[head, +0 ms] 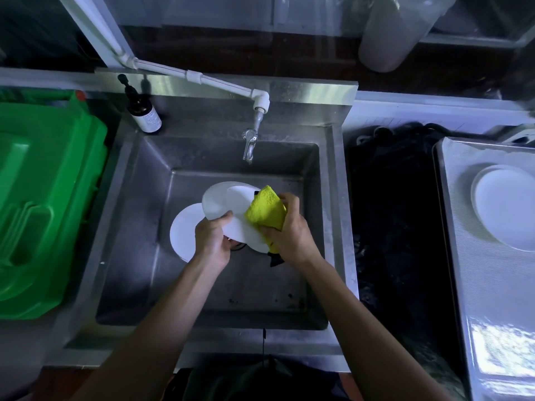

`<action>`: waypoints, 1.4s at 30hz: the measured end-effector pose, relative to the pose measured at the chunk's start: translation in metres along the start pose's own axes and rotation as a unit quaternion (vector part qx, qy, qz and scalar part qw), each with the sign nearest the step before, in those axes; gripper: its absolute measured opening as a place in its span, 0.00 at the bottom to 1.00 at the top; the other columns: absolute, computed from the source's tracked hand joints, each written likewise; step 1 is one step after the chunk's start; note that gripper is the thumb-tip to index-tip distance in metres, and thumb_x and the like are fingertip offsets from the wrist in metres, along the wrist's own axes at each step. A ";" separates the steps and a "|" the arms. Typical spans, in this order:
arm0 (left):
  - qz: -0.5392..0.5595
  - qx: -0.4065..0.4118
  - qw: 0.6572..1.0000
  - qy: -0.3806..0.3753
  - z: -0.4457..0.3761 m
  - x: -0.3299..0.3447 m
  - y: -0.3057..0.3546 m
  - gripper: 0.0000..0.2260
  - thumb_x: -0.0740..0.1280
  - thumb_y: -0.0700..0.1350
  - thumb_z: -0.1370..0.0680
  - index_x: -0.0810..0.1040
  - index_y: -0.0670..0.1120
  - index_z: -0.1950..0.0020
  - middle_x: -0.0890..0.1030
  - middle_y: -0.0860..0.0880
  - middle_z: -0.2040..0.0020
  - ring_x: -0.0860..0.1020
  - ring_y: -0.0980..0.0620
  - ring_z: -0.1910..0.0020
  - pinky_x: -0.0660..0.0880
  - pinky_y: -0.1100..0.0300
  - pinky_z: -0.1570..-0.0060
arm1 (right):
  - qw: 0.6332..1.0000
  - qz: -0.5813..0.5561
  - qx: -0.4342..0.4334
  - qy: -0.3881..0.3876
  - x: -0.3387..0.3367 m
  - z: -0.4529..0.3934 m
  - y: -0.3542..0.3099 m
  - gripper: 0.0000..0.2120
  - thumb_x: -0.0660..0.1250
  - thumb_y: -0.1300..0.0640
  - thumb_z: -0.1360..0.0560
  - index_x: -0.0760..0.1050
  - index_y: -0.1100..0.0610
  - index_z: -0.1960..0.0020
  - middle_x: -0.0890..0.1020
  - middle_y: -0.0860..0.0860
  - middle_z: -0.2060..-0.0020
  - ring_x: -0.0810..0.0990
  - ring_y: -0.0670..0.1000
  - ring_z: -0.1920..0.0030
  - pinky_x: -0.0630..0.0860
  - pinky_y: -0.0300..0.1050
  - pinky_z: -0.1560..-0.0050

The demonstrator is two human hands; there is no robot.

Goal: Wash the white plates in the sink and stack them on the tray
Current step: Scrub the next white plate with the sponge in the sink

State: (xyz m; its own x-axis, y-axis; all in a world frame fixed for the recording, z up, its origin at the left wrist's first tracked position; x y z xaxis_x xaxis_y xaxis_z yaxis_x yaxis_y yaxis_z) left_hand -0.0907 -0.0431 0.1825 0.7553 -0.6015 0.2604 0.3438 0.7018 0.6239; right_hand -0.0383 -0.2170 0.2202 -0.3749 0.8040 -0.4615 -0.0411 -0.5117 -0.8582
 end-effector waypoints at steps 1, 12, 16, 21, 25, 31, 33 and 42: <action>0.001 0.004 1.000 -0.002 0.001 0.001 0.000 0.10 0.70 0.35 0.25 0.81 0.43 0.44 0.86 0.45 0.55 0.84 0.45 0.59 0.81 0.49 0.67 | 1.000 0.012 0.004 -0.004 0.001 -0.001 -0.002 0.30 0.73 0.48 0.29 0.59 0.45 0.34 0.77 0.50 0.46 0.77 0.57 0.47 0.77 0.56 0.51; 0.014 -0.008 0.998 -0.067 0.014 0.009 0.005 0.19 0.67 0.37 0.22 0.76 0.40 0.31 0.81 0.38 0.37 0.82 0.41 0.47 0.80 0.47 0.51 | 0.993 0.038 -0.086 0.070 0.006 0.004 -0.014 0.33 0.69 0.57 0.23 0.58 0.54 0.22 0.63 0.53 0.24 0.60 0.51 0.25 0.59 0.49 0.25; 0.013 -0.018 0.996 -0.085 0.017 0.013 0.007 0.19 0.67 0.39 0.22 0.76 0.40 0.30 0.81 0.38 0.37 0.83 0.42 0.49 0.81 0.50 0.55 | 0.977 0.130 -0.137 0.097 0.012 0.009 -0.021 0.24 0.65 0.53 0.19 0.66 0.54 0.24 0.62 0.54 0.23 0.64 0.58 0.27 0.65 0.55 0.28; 0.010 -0.015 0.995 -0.097 0.020 0.016 0.007 0.18 0.67 0.38 0.21 0.76 0.42 0.31 0.83 0.39 0.39 0.84 0.43 0.49 0.82 0.48 0.54 | 0.983 0.117 -0.097 0.098 0.012 0.009 -0.016 0.24 0.64 0.53 0.19 0.67 0.53 0.24 0.65 0.55 0.24 0.68 0.61 0.31 0.68 0.57 0.31; 0.016 -0.018 0.995 -0.094 0.021 0.017 0.004 0.18 0.67 0.39 0.22 0.77 0.43 0.31 0.82 0.39 0.38 0.82 0.39 0.44 0.81 0.47 0.51 | 0.984 0.109 -0.077 0.121 0.016 0.015 -0.020 0.21 0.63 0.54 0.18 0.69 0.53 0.26 0.67 0.54 0.25 0.71 0.60 0.35 0.70 0.58 0.34; 0.041 -0.032 0.995 -0.082 0.019 0.021 0.004 0.16 0.66 0.43 0.19 0.78 0.42 0.32 0.83 0.40 0.38 0.83 0.42 0.45 0.81 0.52 0.58 | 0.981 0.115 -0.075 0.136 0.034 0.030 -0.031 0.20 0.61 0.55 0.17 0.67 0.52 0.25 0.65 0.54 0.25 0.69 0.58 0.32 0.70 0.56 0.33; 0.046 -0.036 0.995 -0.084 0.018 0.022 0.004 0.17 0.65 0.44 0.19 0.77 0.41 0.31 0.82 0.40 0.37 0.81 0.40 0.40 0.81 0.52 0.53 | 0.980 0.111 -0.076 0.144 0.039 0.035 -0.033 0.21 0.61 0.56 0.17 0.66 0.52 0.25 0.65 0.54 0.24 0.67 0.57 0.31 0.67 0.53 0.32; 0.026 -0.022 0.994 -0.103 0.022 0.013 0.000 0.17 0.66 0.41 0.21 0.77 0.44 0.32 0.83 0.41 0.39 0.84 0.42 0.46 0.82 0.49 0.55 | 0.986 0.055 -0.016 0.158 0.025 0.034 -0.007 0.24 0.59 0.59 0.17 0.61 0.55 0.22 0.59 0.54 0.22 0.61 0.56 0.27 0.66 0.57 0.29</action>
State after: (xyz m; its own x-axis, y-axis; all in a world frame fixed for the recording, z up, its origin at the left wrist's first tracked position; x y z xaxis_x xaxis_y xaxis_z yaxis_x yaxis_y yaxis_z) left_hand -0.0931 -0.0592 0.2027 0.6439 -0.6265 0.4391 0.3351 0.7469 0.5743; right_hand -0.0792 -0.2036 0.2221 -0.0683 0.8011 -0.5946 0.0139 -0.5952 -0.8035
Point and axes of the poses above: each hand's wrist, its own z-axis away from the middle knuckle, its own x-axis out of the palm, y = z × x, the point moved 5 cm from there along -z, towards the middle knuckle
